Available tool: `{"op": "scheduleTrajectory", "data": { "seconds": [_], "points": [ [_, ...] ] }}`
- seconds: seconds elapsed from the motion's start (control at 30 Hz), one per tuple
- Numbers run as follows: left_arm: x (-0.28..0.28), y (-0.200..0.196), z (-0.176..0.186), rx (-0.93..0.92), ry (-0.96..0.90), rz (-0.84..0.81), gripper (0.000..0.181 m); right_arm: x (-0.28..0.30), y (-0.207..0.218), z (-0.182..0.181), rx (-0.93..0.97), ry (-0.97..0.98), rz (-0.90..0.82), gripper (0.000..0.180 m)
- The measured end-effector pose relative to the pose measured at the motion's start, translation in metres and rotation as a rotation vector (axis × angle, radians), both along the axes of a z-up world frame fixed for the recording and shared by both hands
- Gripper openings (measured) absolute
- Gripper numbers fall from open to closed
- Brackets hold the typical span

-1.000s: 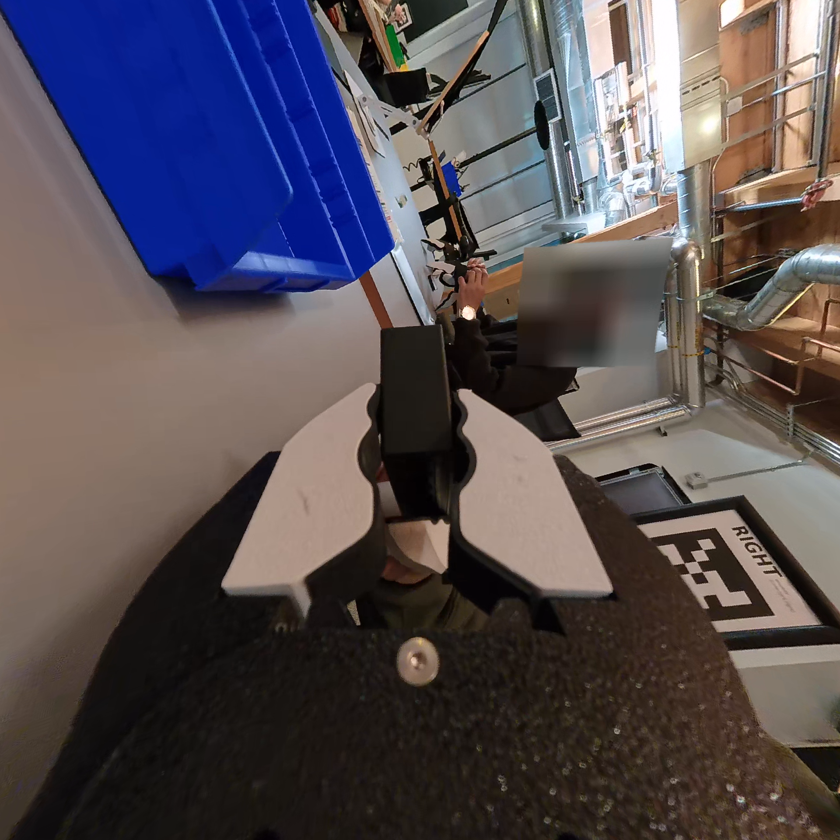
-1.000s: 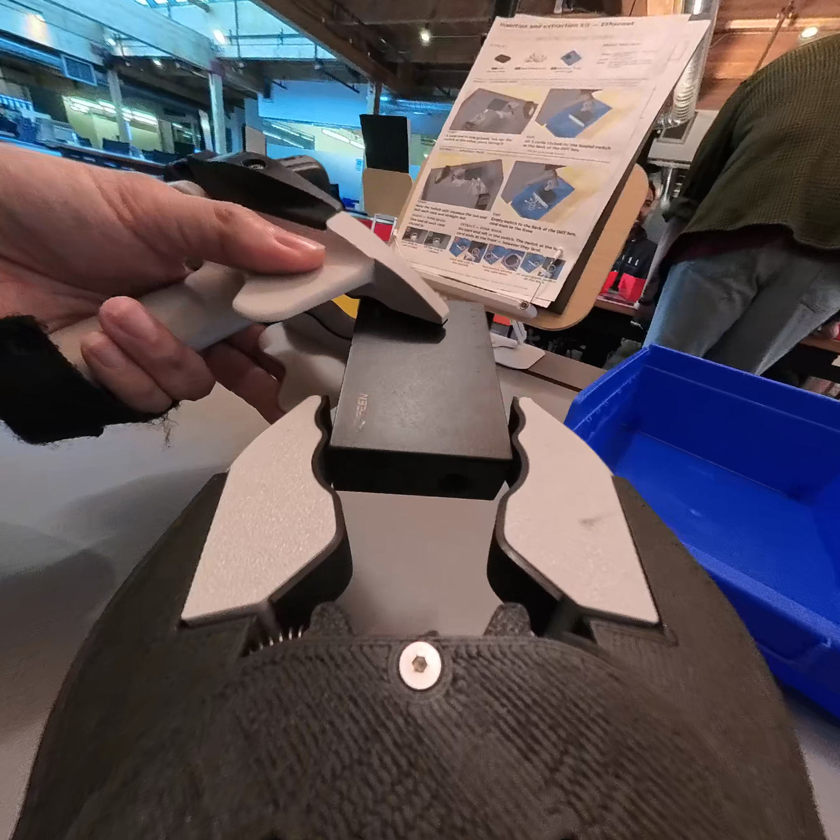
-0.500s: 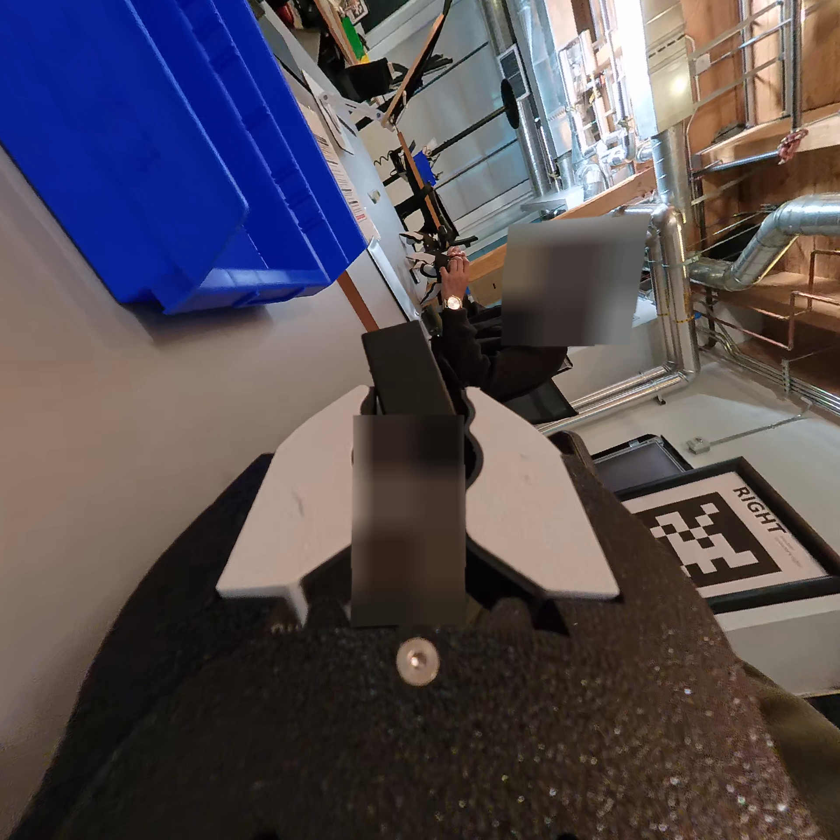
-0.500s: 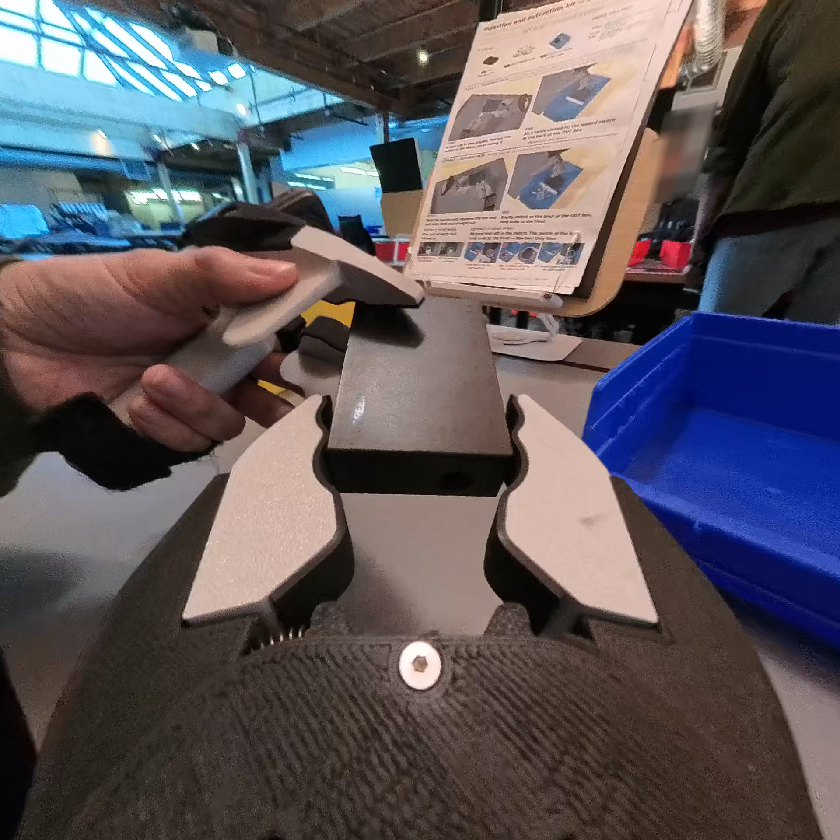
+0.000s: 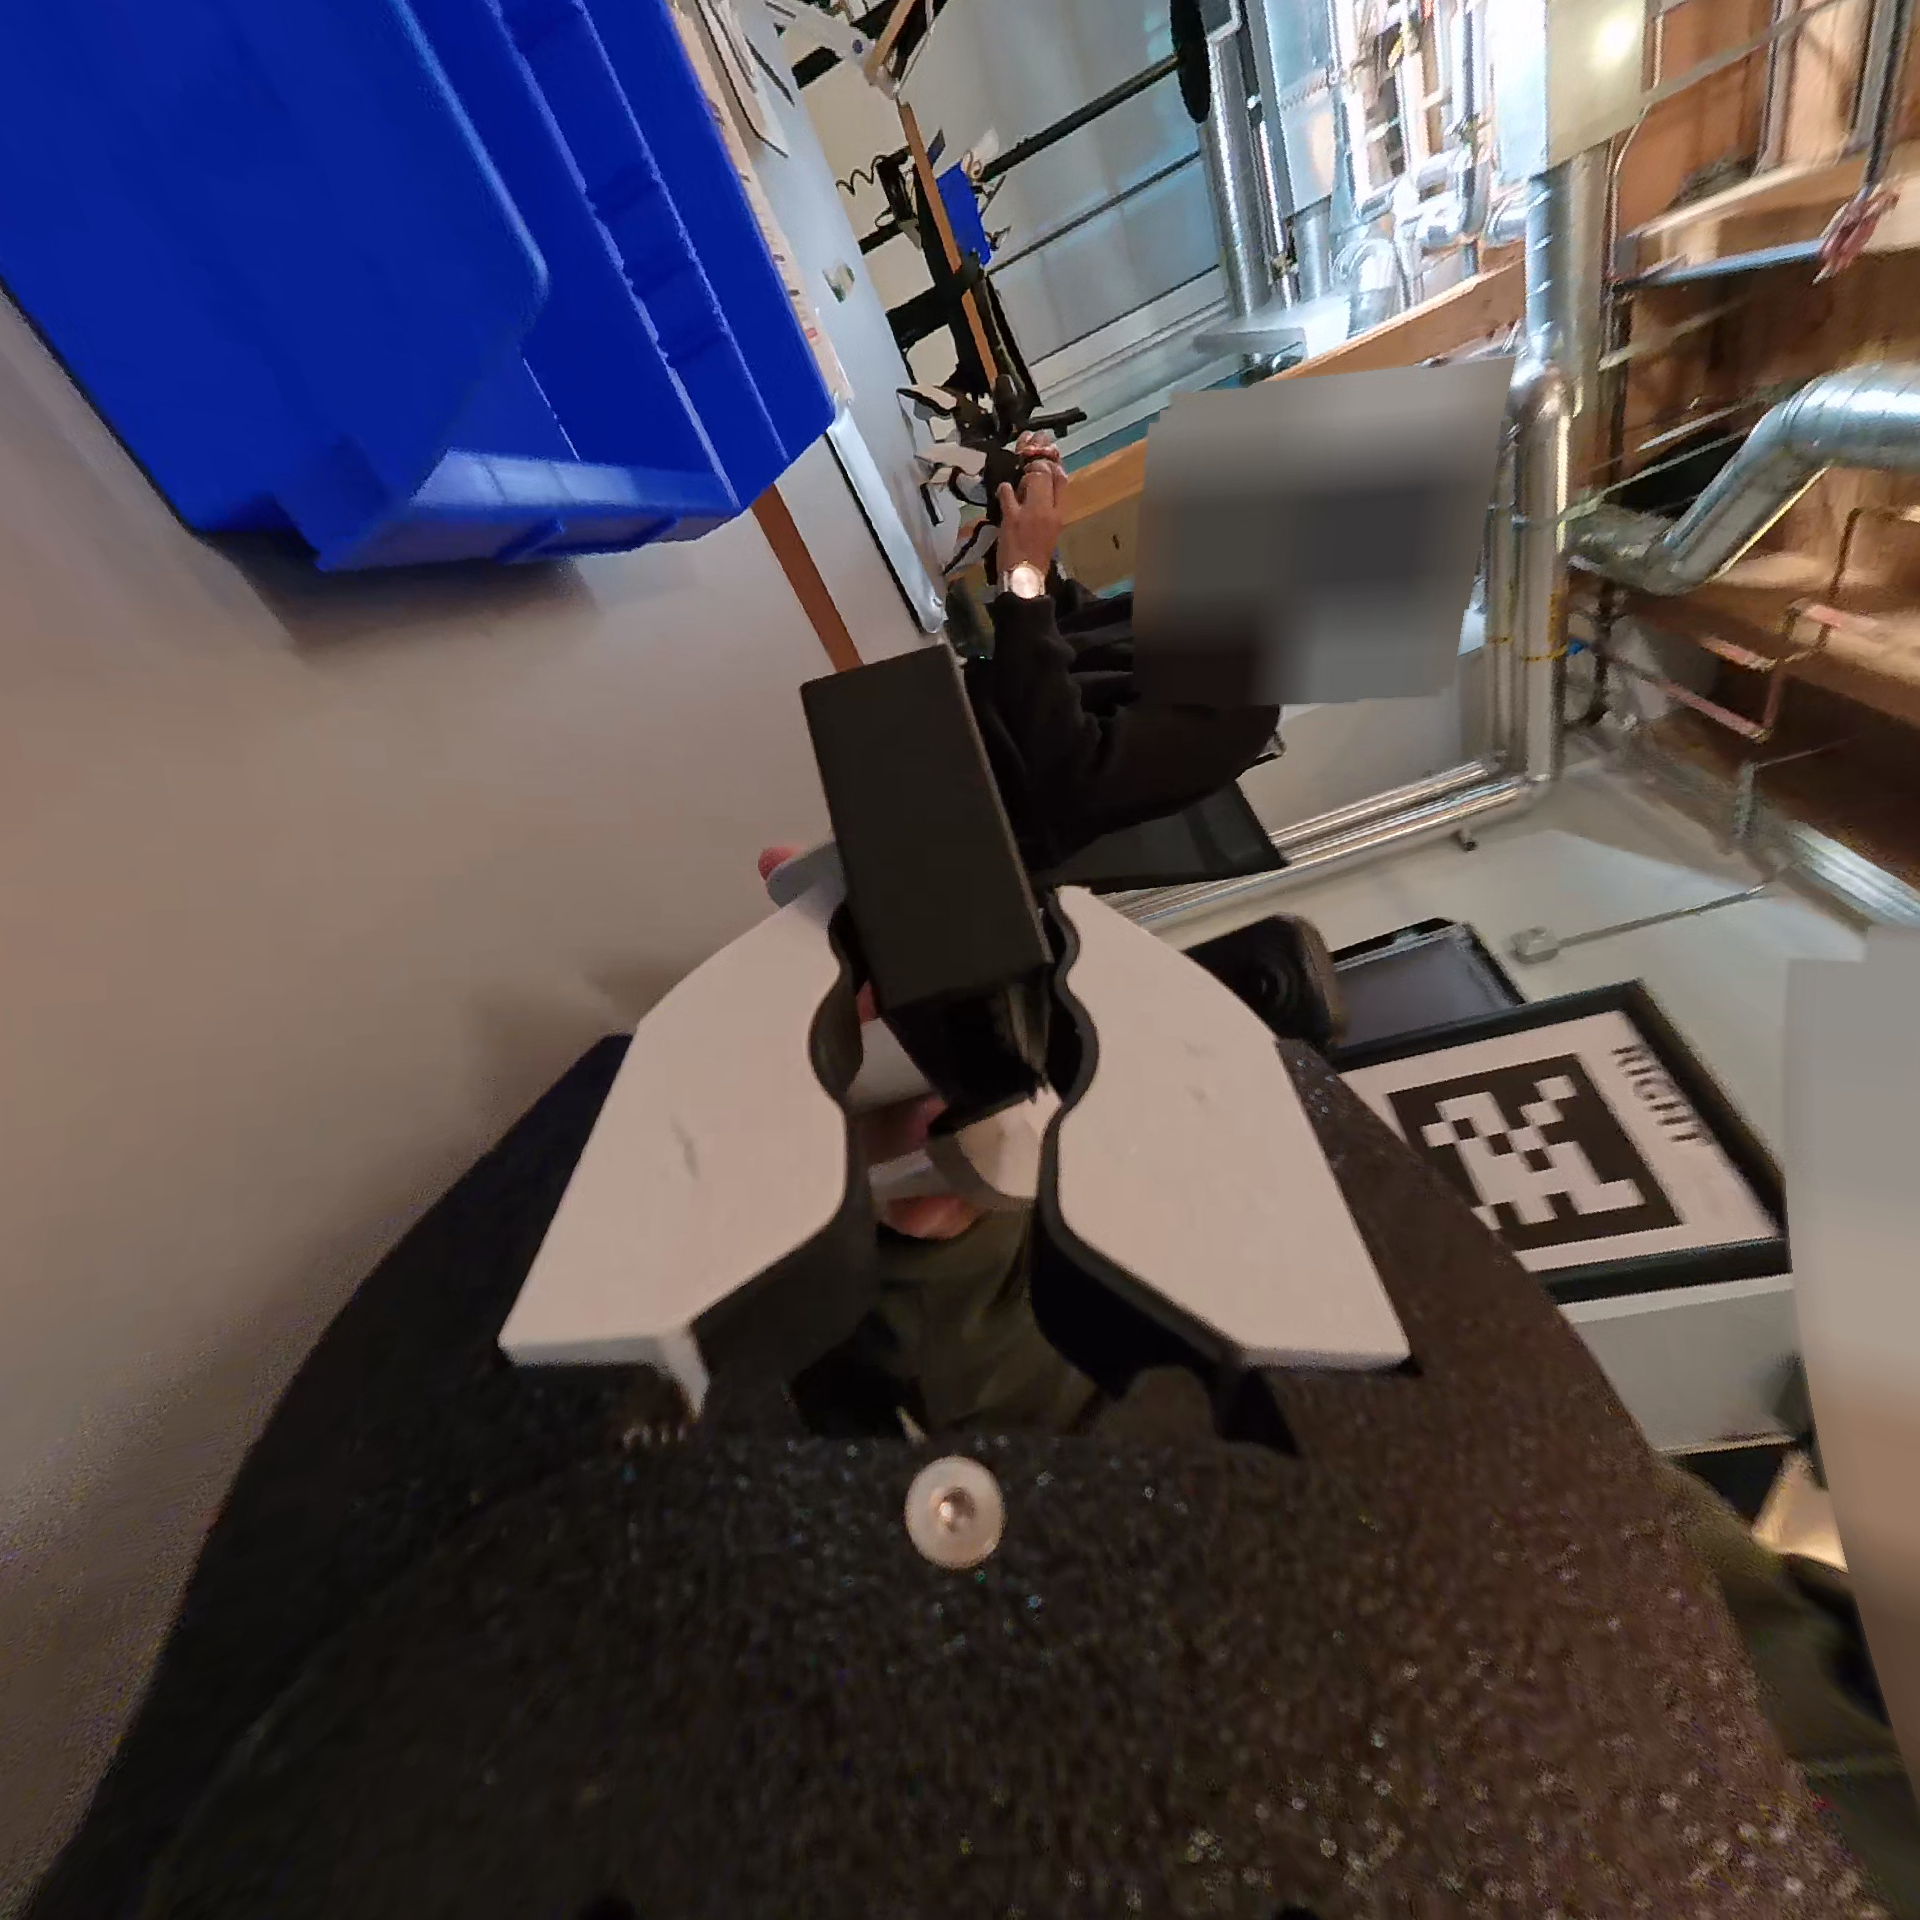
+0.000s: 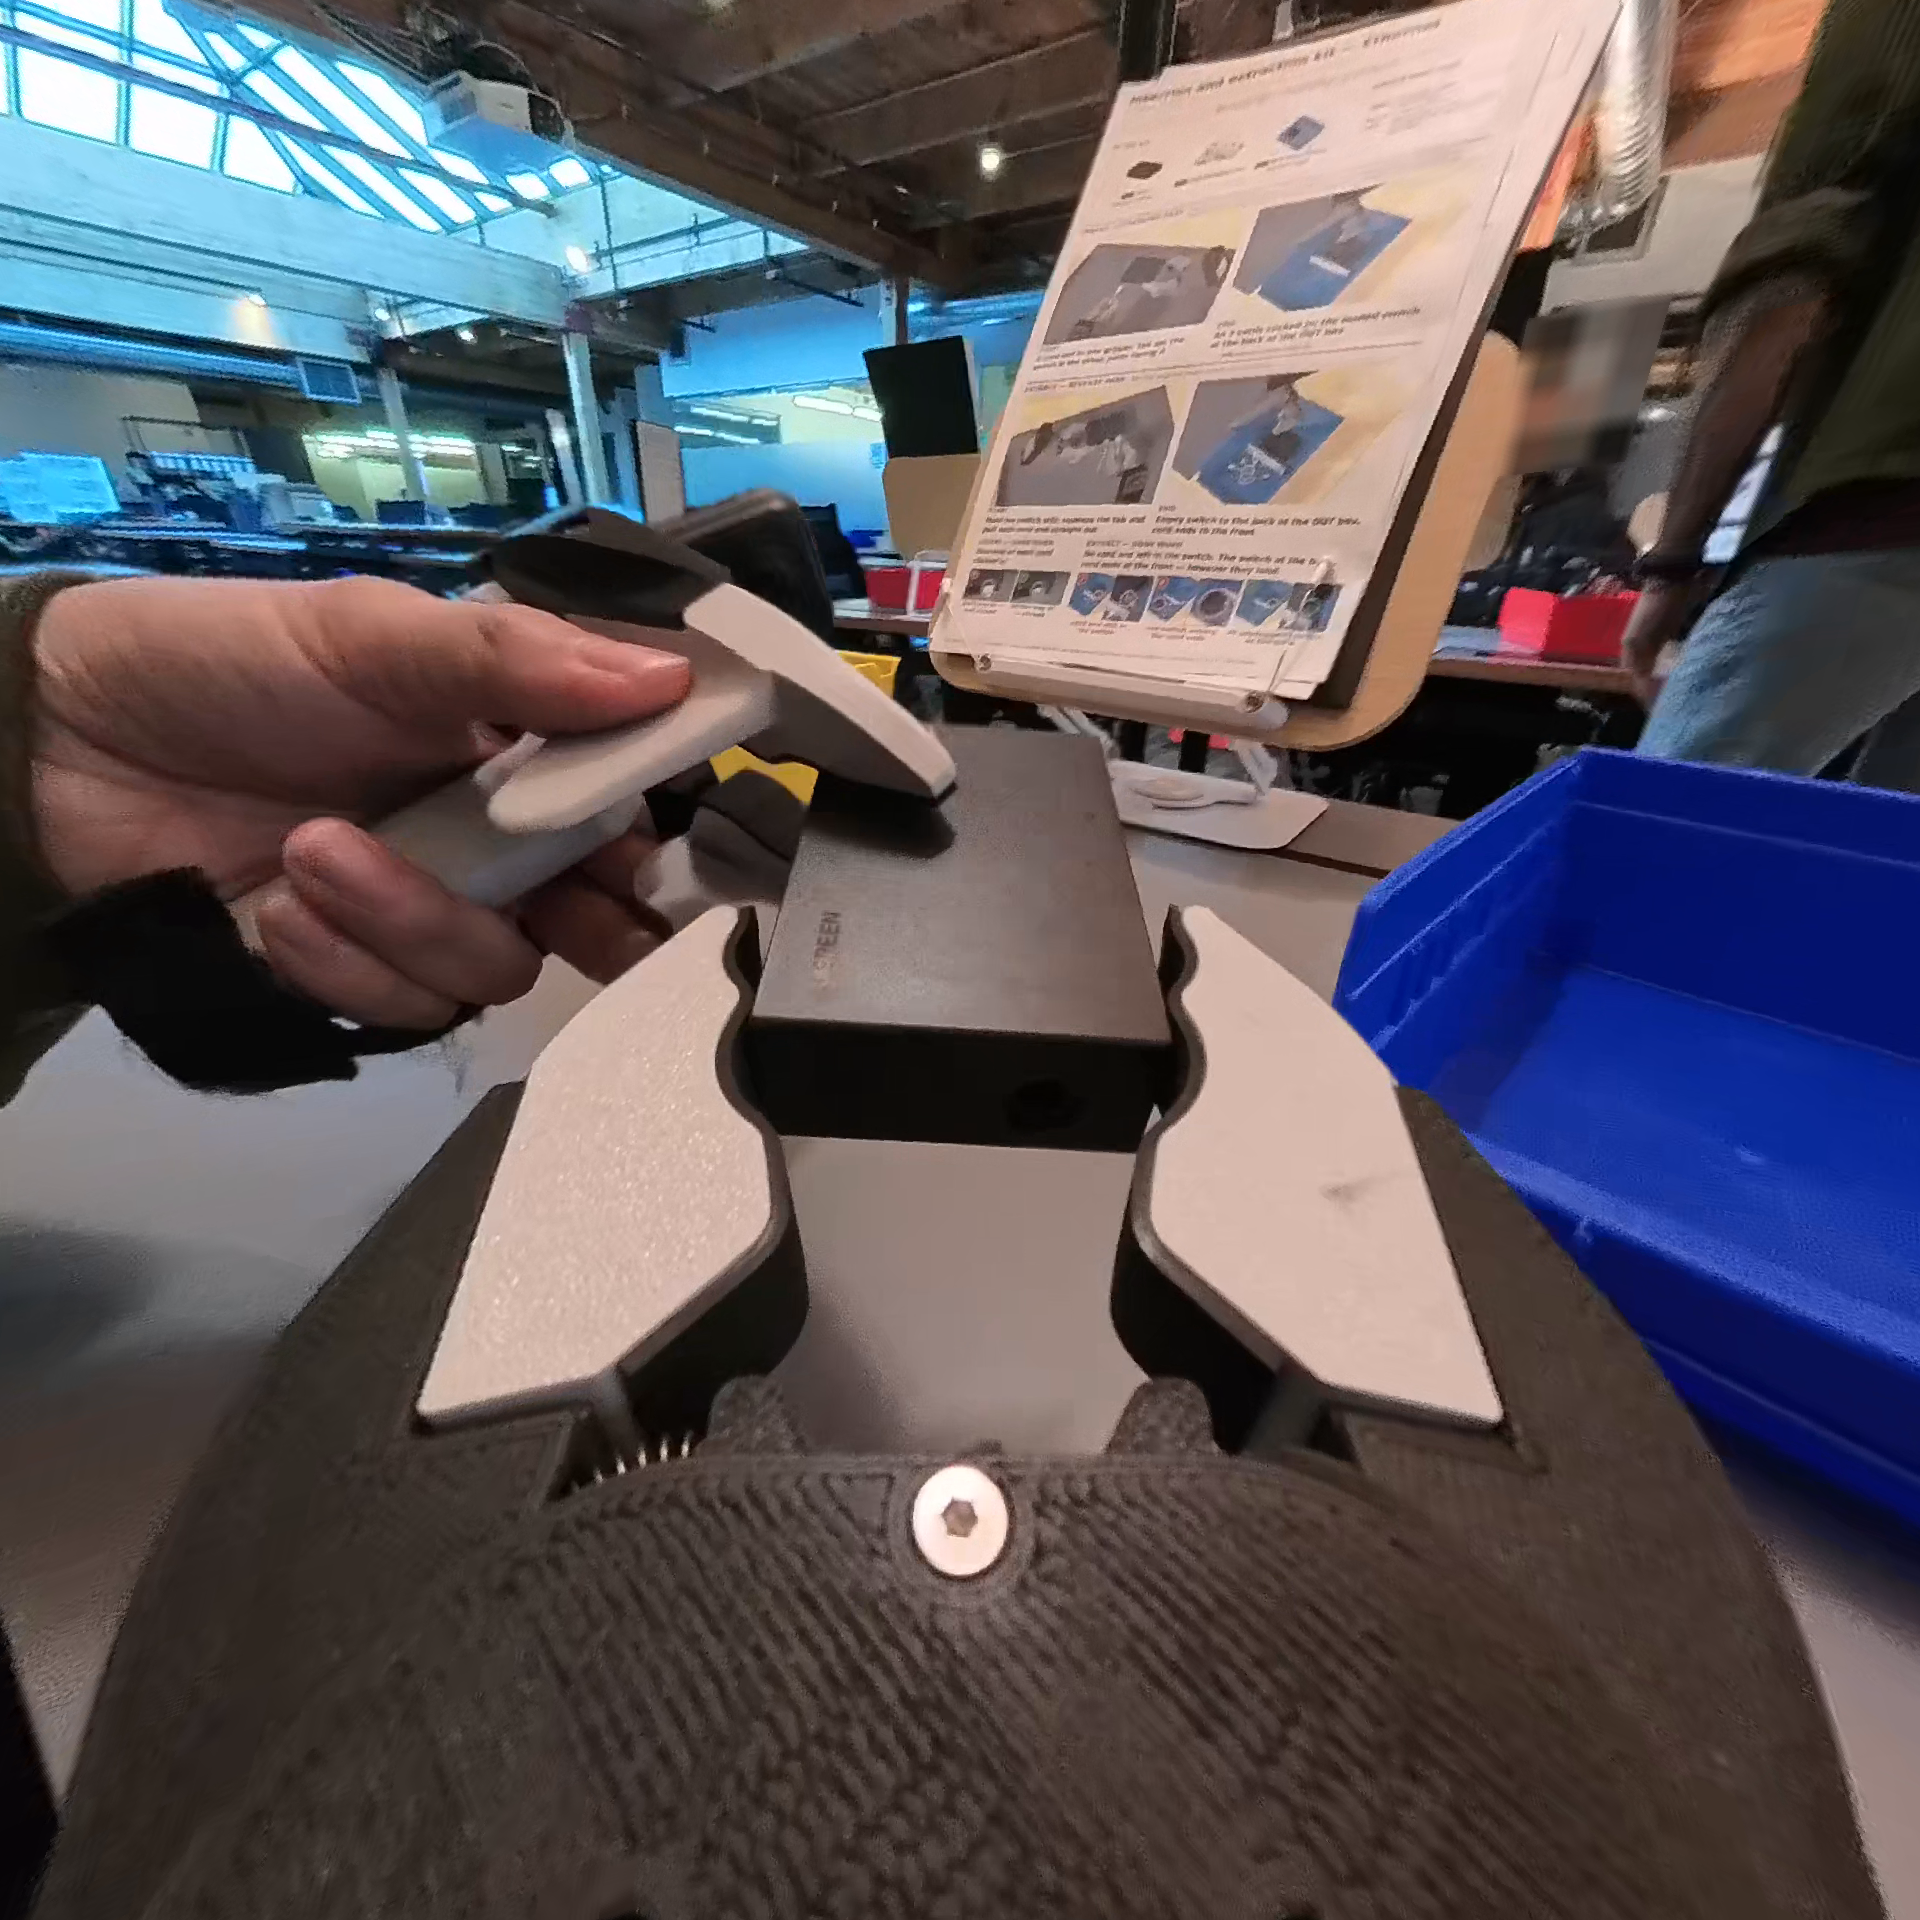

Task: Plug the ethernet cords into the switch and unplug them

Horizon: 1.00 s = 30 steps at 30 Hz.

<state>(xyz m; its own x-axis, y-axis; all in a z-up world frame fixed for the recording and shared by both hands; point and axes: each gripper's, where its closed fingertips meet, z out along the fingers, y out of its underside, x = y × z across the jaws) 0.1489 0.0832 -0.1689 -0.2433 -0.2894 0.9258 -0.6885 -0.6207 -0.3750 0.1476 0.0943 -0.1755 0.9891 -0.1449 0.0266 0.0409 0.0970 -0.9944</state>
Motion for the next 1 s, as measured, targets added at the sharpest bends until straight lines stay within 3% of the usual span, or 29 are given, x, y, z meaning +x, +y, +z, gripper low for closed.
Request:
{"op": "scheduleTrajectory", "data": {
  "seconds": [0.3, 0.4, 1.0],
  "points": [
    [0.002, 0.013, 0.002, 0.002, 0.039, 0.012, 0.029, 0.002, -0.003, 0.004, 0.023, -0.034, -0.031, 0.071],
    [0.0, 0.014, 0.003, 0.017, 0.044, 0.008, 0.029, -0.004, -0.001, 0.003, 0.02, -0.049, -0.005, 0.062],
    [0.001, 0.014, 0.005, 0.064, 0.038, 0.03, 0.028, -0.004, 0.001, 0.002, 0.025, -0.021, -0.023, 0.065]
  ]
}}
